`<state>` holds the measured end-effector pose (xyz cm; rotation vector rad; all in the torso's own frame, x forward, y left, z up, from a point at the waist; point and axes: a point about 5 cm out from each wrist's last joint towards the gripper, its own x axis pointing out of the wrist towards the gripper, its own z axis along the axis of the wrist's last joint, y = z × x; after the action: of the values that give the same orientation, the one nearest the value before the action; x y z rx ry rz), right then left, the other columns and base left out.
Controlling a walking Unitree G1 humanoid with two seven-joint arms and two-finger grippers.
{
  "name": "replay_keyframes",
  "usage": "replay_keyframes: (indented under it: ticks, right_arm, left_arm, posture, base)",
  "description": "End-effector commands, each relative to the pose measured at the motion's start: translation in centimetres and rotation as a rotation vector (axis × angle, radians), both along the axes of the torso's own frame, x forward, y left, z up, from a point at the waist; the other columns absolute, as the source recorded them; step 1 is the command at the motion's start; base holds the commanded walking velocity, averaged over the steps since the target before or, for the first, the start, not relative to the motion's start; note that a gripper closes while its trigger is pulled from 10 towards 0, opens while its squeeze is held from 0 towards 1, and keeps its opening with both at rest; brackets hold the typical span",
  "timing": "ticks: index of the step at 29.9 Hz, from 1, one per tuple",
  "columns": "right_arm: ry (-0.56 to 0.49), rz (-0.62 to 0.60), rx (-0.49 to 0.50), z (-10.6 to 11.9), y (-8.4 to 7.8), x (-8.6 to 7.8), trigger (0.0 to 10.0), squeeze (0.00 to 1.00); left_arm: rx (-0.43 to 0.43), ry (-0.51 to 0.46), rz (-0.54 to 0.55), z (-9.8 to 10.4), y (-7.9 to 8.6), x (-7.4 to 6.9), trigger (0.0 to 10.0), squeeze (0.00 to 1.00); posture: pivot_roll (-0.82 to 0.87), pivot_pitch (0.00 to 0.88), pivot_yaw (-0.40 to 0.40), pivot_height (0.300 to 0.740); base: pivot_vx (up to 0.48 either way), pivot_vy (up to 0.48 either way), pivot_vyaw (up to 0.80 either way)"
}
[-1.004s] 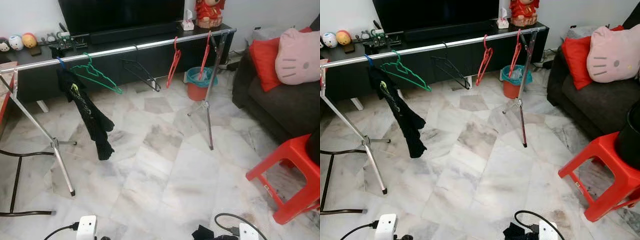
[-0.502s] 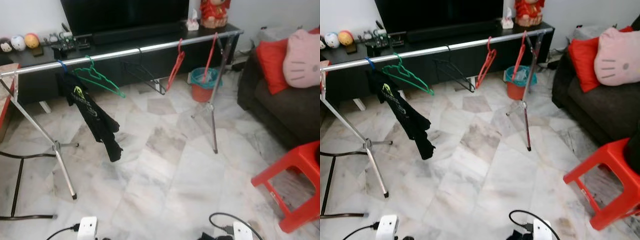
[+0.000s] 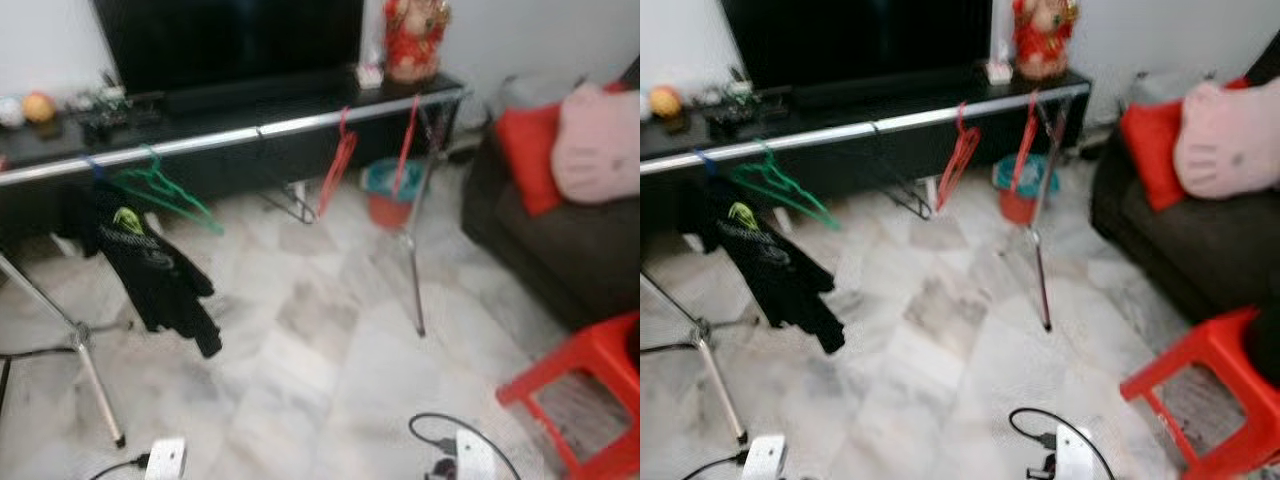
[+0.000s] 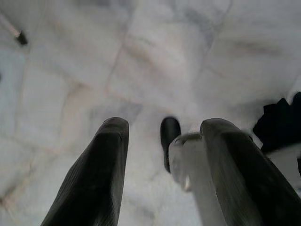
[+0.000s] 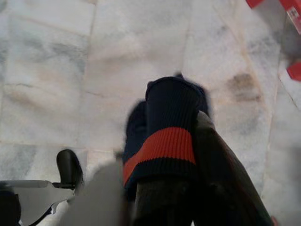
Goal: Hang hanger
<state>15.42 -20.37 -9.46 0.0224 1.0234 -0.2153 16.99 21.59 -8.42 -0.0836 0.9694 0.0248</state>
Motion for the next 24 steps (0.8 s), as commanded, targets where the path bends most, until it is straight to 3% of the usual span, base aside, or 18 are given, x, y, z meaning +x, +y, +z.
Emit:
replay_keyframes:
  ticks: [1,24]
  right_arm:
    - [0.004,-0.019,-0.012,0.01,-0.71,-0.28,10.0,0.00]
    - [-0.001,-0.026,-0.017,0.10,-0.78,-0.09,10.0,0.00]
  left_arm:
    - [-0.012,0.000,0.004,-0.05,-0.37,0.08,10.0,0.00]
    - [-0.017,-0.006,0.000,0.03,-0.60,0.33,10.0,0.00]
  posture:
    - [-0.07,0.000,0.030,0.740]
    - [-0.07,0.000,0.029,0.740]
  base:
    - [0.334,0.000,0.00]
    - [0.334,0.000,0.00]
